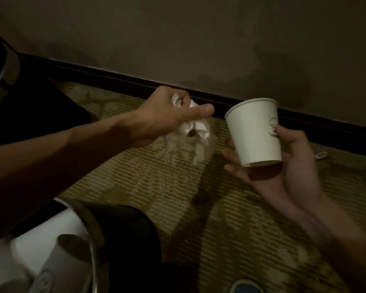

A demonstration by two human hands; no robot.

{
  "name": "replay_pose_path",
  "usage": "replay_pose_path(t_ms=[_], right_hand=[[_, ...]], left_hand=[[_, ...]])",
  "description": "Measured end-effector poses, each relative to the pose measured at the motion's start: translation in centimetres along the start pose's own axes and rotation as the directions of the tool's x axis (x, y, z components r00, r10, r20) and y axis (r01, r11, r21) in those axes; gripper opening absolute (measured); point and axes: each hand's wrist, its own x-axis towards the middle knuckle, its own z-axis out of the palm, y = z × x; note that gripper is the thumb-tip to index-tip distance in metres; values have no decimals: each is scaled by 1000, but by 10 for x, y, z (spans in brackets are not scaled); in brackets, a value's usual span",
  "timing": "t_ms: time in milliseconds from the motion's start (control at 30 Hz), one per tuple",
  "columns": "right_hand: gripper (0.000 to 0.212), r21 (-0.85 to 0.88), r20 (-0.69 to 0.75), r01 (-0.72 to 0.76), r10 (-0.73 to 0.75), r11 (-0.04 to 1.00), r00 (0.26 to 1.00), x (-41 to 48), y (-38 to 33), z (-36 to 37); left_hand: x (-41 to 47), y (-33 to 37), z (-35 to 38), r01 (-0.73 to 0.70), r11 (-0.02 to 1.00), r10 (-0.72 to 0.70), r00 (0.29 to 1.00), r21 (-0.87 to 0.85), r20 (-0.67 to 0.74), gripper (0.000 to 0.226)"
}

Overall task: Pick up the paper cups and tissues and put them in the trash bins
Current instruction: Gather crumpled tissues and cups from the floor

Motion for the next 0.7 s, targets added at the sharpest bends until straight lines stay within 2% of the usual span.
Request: replay_pose_path(t_ms=[100,233,300,367,433,567,633,700], right_hand=[[51,-25,126,-31,34,999,991,-8,14,34],[53,-84,358,-84,109,993,927,-24,28,78],[44,-144,461,-52,114,988,880,-33,35,101],[39,-231,512,-14,134,973,849,-42,45,121],[46,-350,534,65,142,935,833,-49,59,138],[71,-532,602,278,127,800,788,-64,85,166],[69,-636,630,388,157,667,761,-69,98,173],[69,-733,604,473,147,489,783,-72,109,178]], left_hand=[[-40,15,-14,14,999,-15,1000,-37,-17,37],[-98,33,-39,-67,997,71,976,26,-206,31],[-129,40,-56,-90,993,108,958,82,-265,33],[-161,44,-73,-102,982,141,956,159,-258,29],[-194,43,-86,-114,971,165,956,211,-241,28],[-248,24,-101,-124,951,207,934,282,-290,37],[-266,10,-104,-85,951,181,933,299,-310,46],[-279,-5,-107,-14,953,111,946,303,-304,45]])
